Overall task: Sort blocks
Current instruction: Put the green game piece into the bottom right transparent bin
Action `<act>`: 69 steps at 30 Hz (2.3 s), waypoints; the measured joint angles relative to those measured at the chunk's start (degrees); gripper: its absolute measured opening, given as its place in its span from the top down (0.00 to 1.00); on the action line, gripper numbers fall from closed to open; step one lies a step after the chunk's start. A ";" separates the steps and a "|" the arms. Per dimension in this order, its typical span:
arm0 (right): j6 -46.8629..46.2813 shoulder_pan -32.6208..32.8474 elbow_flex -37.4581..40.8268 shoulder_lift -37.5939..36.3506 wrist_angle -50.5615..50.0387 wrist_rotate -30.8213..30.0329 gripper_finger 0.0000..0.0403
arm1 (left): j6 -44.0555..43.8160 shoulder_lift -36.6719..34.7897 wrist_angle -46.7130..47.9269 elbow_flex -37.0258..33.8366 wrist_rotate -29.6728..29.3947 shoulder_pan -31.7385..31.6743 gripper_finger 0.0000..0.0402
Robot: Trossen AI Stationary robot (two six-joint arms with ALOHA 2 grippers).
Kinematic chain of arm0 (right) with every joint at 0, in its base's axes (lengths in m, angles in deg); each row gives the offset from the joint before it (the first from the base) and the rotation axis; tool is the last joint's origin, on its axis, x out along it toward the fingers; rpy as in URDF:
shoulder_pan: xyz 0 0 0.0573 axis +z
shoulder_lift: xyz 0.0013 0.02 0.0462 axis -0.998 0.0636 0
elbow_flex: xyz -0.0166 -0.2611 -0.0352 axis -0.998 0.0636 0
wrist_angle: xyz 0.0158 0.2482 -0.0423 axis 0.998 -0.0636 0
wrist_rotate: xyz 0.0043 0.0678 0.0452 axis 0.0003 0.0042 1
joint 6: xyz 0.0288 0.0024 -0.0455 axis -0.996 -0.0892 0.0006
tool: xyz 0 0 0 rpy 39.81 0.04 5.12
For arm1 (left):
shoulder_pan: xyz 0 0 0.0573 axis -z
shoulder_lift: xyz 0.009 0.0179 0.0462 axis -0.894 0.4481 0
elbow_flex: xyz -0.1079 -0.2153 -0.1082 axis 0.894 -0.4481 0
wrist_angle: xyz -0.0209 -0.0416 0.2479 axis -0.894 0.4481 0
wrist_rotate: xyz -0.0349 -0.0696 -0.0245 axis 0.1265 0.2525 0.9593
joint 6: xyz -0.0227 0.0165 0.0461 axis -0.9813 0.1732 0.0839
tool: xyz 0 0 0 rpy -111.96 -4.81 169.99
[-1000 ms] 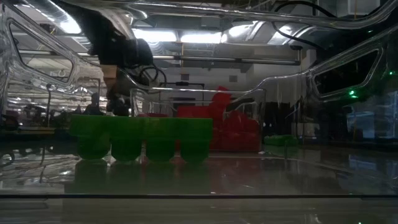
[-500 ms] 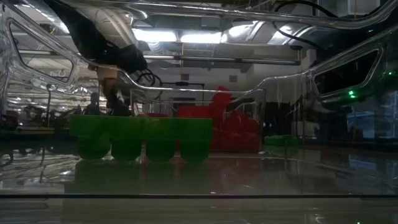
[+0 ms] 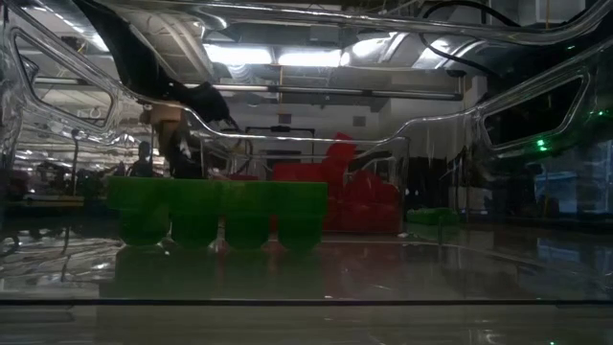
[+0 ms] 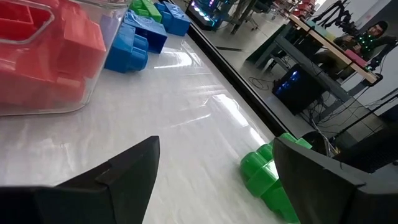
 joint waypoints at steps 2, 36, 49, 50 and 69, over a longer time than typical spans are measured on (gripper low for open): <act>0.00 0.00 0.00 0.00 0.00 -0.02 0.22 | 0.49 0.00 -0.28 0.00 -0.01 -0.01 0.57; 0.02 -0.02 0.00 0.00 -0.04 -0.42 0.22 | 9.50 3.15 -8.44 -0.04 -1.14 1.97 0.99; 0.02 -0.01 0.00 0.02 0.07 -0.28 0.22 | 1.08 -19.44 -0.81 0.13 -6.42 13.48 1.00; 0.02 -0.02 0.00 0.02 0.11 -0.27 0.22 | -0.63 -21.68 -0.31 0.13 -6.45 14.79 1.00; 0.06 -0.01 0.00 0.02 1.91 -0.31 0.22 | -38.68 -33.46 1.41 0.24 21.56 37.08 0.99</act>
